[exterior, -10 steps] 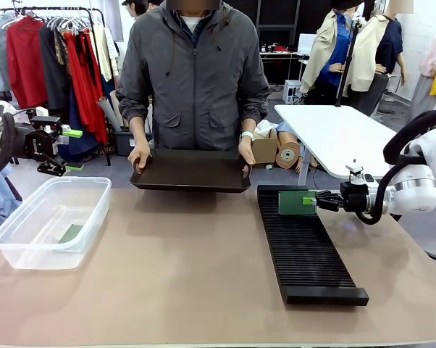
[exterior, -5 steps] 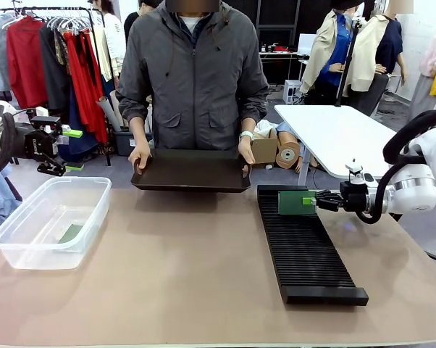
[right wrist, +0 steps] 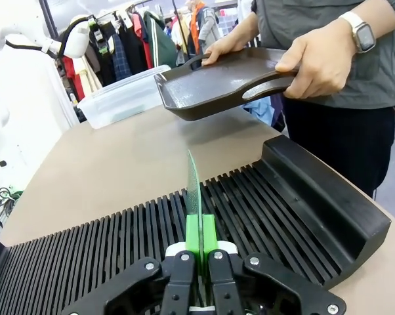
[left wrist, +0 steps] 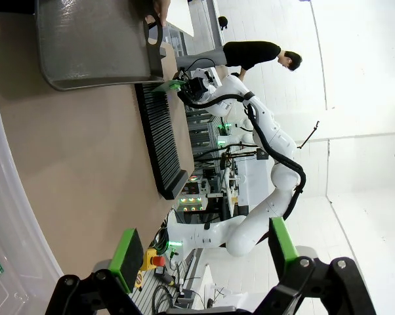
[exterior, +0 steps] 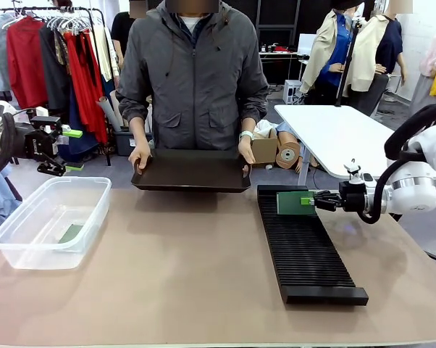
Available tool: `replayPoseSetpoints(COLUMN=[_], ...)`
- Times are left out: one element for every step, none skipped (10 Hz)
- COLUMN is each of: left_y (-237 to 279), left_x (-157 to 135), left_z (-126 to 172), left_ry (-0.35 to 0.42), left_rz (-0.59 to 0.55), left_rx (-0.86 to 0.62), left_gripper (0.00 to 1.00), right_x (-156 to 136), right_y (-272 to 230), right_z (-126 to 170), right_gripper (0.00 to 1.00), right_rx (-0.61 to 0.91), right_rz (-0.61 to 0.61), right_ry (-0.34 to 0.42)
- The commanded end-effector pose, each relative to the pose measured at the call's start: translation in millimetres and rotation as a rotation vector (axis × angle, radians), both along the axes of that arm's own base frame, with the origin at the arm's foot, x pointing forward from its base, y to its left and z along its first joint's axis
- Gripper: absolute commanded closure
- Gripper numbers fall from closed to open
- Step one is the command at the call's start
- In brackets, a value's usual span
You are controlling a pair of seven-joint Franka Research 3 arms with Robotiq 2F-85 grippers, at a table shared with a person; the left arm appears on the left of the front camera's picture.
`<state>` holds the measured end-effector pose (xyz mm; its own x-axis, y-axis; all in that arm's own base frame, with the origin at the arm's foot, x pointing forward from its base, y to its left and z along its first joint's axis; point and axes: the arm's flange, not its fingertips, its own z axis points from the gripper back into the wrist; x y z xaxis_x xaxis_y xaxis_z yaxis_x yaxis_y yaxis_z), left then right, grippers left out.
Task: Sort PCBs into racks and boxes based on the side picked up.
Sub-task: If the short side of the Blank PCB is picked up, insert it into the PCB Rack ; if the long side is picked up, place it in the Organizing box.
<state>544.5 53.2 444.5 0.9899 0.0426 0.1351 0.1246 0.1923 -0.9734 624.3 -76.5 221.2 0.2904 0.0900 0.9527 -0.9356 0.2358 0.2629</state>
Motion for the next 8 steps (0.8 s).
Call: replayPoseSetpoints(left_y=[0,0,0,0,0,0,0,0], left_x=[-1,-1,-1,-1,-1,-1,-1,-1], left_z=[2,2,2,2,2,2,2,2], left_ry=[-0.001,-0.001,-0.001,-0.001,-0.001,-0.001,-0.001,-0.001], left_rz=[0.0,0.0,0.0,0.0,0.0,0.0,0.0,0.0], left_rx=[0.003,0.003,0.003,0.003,0.003,0.003,0.003,0.003], left_gripper=[0.0,0.0,0.0,0.0,0.0,0.0,0.0,0.0], right_x=[-7,-9,-6,-1,4,8,10,12], right_y=[10,8,1,-6,-11,-14,-15,-13], right_z=[-30,-35,-41,-46,-49,-47,-44,-45], right_gripper=[1.0,1.0,1.0,1.0,1.0,1.0,1.0,1.0], right_rx=[-0.079,-0.07,-0.051,-0.035,-0.046,-0.079,-0.107,-0.117], right_rz=[-0.087,-0.084,-0.076,-0.056,-0.04,-0.026,-0.024,-0.014], right_ry=[0.013,-0.001,0.003,0.008,0.03,0.037,0.037,0.036])
